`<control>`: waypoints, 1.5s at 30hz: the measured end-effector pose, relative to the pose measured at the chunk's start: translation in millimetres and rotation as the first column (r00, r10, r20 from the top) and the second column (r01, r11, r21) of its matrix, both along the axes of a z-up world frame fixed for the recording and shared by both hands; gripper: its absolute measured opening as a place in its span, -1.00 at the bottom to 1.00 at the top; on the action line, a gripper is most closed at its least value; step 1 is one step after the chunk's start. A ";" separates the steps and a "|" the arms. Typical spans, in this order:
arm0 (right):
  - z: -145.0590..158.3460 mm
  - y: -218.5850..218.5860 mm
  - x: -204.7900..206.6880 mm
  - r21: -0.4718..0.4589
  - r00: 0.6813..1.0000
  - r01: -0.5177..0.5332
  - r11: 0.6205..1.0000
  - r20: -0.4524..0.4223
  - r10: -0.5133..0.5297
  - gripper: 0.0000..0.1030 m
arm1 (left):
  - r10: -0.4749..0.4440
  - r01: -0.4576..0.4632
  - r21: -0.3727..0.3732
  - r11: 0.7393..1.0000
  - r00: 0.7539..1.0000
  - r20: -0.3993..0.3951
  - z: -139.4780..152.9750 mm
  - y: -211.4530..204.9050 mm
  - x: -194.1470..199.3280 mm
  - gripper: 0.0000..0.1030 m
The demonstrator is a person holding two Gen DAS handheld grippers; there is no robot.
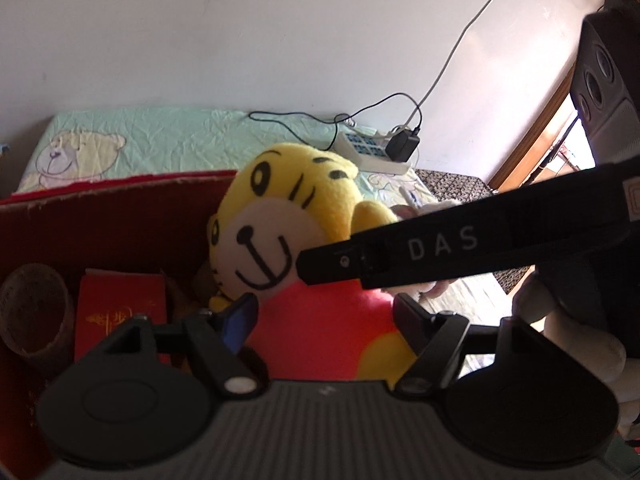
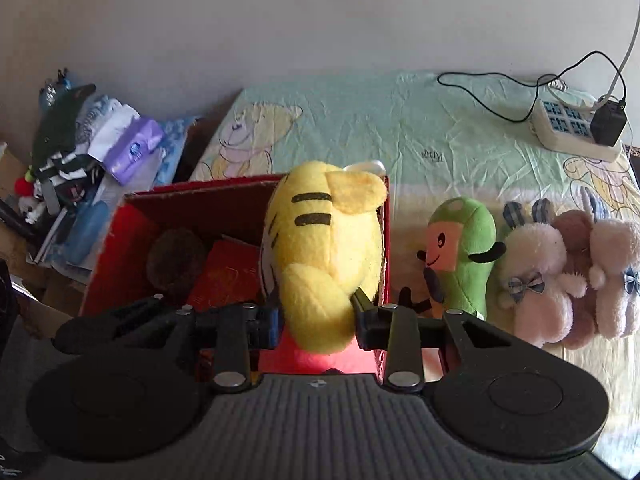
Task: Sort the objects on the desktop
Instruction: 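Lower the yellow tiger plush into the red box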
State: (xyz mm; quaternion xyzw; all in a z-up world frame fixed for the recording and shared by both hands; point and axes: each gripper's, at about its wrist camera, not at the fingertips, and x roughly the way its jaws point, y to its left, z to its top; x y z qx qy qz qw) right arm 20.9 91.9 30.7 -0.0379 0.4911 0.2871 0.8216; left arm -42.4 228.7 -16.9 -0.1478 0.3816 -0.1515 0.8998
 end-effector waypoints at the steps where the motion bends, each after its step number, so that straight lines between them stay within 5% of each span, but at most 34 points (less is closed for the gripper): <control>1: -3.7 2.9 1.7 -0.014 1.000 0.001 1.000 -0.004 -0.001 -0.29 | 0.001 -0.001 0.000 1.000 1.000 -0.010 -3.7 1.3 2.2 0.46; 7: -29.5 6.2 9.6 -0.020 0.999 0.035 0.999 -0.021 -0.035 -0.28 | 0.005 -0.005 0.009 1.000 0.996 -0.089 -29.6 4.7 8.4 0.46; 23: -33.8 -24.4 -8.1 0.189 0.992 0.124 0.974 0.014 -0.129 -0.12 | 0.054 -0.045 0.082 0.996 0.992 -0.112 -20.9 2.0 8.7 0.72; 38: -47.7 -59.9 -21.1 0.377 0.981 0.194 0.906 -0.051 -0.189 -0.37 | 0.107 -0.079 0.218 0.973 0.987 -0.121 -10.6 -15.8 7.2 0.76; 45: -48.6 -62.6 -27.2 0.380 0.982 0.184 0.906 -0.030 -0.187 -0.42 | 0.130 -0.099 0.251 0.963 0.985 -0.110 -7.3 -21.5 2.5 0.76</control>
